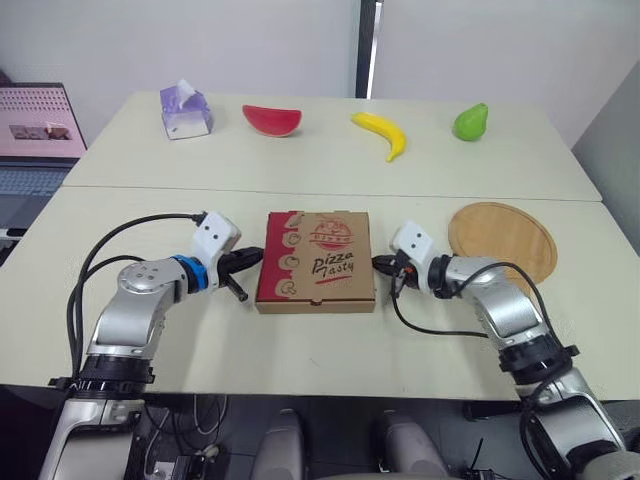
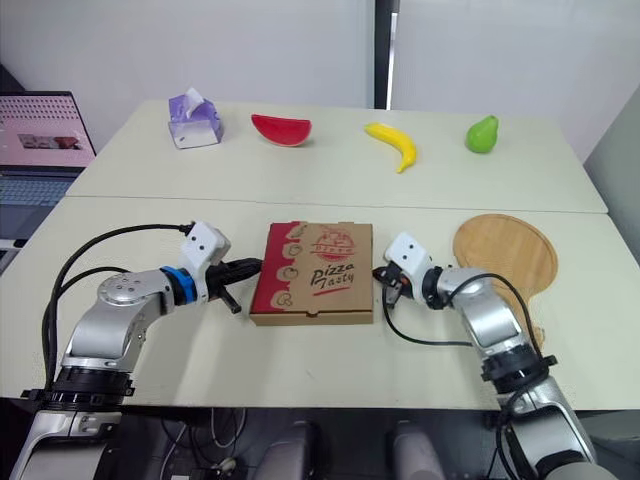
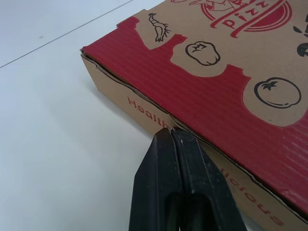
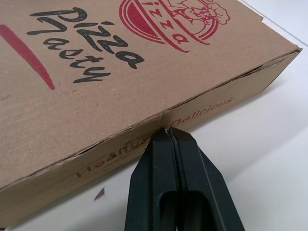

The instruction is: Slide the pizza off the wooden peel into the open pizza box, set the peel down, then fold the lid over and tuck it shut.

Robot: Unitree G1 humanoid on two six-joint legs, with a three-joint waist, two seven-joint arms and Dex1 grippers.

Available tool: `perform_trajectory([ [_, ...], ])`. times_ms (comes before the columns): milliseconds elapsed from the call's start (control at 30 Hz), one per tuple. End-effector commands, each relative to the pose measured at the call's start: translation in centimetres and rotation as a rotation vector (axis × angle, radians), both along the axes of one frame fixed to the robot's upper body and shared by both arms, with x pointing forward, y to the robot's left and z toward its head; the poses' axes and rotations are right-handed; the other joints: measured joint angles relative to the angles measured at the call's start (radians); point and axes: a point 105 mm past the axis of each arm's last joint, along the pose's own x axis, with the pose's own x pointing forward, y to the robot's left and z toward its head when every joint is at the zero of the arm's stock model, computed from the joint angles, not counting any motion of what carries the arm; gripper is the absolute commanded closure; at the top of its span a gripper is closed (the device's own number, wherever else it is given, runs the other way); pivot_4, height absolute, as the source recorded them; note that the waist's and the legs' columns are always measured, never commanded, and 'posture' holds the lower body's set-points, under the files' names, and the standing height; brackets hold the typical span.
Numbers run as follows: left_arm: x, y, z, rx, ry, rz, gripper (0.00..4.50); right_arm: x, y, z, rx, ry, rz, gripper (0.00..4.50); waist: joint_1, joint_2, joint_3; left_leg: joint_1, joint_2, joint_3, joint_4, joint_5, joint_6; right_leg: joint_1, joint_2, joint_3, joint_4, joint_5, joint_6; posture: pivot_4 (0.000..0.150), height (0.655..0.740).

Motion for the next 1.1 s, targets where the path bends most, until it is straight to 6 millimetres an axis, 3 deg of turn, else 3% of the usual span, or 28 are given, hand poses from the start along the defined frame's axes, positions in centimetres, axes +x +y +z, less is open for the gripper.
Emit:
perform_trajectory([
  [33,-0.9,-5.1,0.9,-0.024,-0.037,-0.188,4.5,-1.6,0.8,1.5,0.022,-0.036,0.086,4.49,0.002,0.0,0.0,0.0,0.0,0.0,0.0,0.0,0.0,0.0,0.0,0.0,0.0,0.0,0.0,0.15,0.74],
  [167,-1.5,-7.2,0.3,-0.039,-0.016,-0.24,4.5,-2.3,-1.5,1.2,-0.01,-0.013,0.056,4.49,0.003,0.0,0.0,0.0,0.0,0.0,0.0,0.0,0.0,0.001,0.0,0.0,-0.001,0.0,0.0,0.15,0.74],
  [333,-1.9,-8.3,-0.1,-0.032,0.005,-0.285,4.5,-2.1,-2.7,1.0,-0.025,-0.011,0.019,4.49,0.002,0.0,0.0,0.0,0.0,0.0,0.0,0.0,0.0,0.001,0.0,0.0,-0.001,0.0,0.0,0.15,0.74],
  [633,-1.4,-7.9,-0.3,-0.005,0.013,-0.281,4.5,-1.2,-3.2,1.1,-0.034,-0.025,0.002,4.49,0.003,0.0,0.0,0.001,0.0,0.0,0.0,0.0,0.0,0.001,0.0,0.0,-0.001,0.0,0.0,0.15,0.74],
  [800,-1.0,-6.1,-0.7,0.03,0.028,-0.229,4.5,-0.8,-3.8,1.1,-0.044,-0.028,-0.004,4.49,0.0,0.0,0.0,0.001,0.0,0.0,0.0,0.0,0.0,0.001,0.0,0.0,-0.001,0.0,0.0,0.15,0.74],
  [933,-0.2,-3.6,0.2,0.033,0.017,-0.16,4.5,0.1,-4.9,1.8,-0.046,-0.067,-0.035,4.49,-0.004,0.0,0.0,0.001,0.0,0.0,0.0,0.0,0.0,0.001,0.0,0.0,0.0,0.0,0.0,0.15,0.74],
  [1100,0.8,0.0,2.3,-0.019,-0.004,-0.075,4.5,1.3,-8.3,3.6,-0.046,-0.123,-0.084,4.49,-0.006,0.0,0.0,0.0,0.0,0.0,0.0,0.0,0.0,0.0,0.001,0.0,-0.001,0.0,0.0,0.15,0.74],
])
